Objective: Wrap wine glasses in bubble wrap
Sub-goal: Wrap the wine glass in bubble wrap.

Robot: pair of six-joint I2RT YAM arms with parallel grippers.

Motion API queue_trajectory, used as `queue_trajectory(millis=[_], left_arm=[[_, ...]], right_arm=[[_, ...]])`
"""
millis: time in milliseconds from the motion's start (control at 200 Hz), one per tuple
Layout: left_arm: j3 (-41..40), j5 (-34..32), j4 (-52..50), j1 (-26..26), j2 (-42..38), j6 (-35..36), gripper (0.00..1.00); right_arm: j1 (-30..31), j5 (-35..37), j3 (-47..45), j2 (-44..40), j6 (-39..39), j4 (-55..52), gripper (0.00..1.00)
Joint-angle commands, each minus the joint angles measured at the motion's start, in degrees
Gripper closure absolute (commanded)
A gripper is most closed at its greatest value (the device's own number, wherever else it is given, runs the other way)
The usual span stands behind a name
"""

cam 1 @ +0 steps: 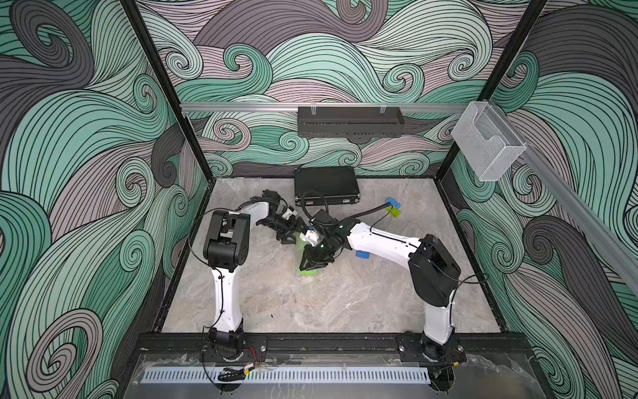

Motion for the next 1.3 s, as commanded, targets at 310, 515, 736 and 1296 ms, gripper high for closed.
queue_trajectory(millis=[310, 515, 736, 1296], left_arm=[[-1.71, -11.33, -3.05, -0.66, 3.15, -0.75, 0.25], [-1.54, -11.35, -3.21, -0.64, 3.18, -0.74, 0.25], [-1.52, -11.33, -3.23, -0.62, 3.21, -0.49, 0.25], [-0.03, -12.33, -4.5, -0.65, 4.85, 0.27, 0.25]], right_arm=[[-6.68, -1.84, -0.06, -4.97, 5.5, 0.97, 0.61], [-6.81, -4.11, 1.74, -0.5, 9.35, 3.6, 0.54], [-6.63, -6.53, 3.65, 3.66, 11.15, 5.6, 0.52], [-7.13, -8.84, 0.78, 1.55, 11.43, 6.82, 1.0]])
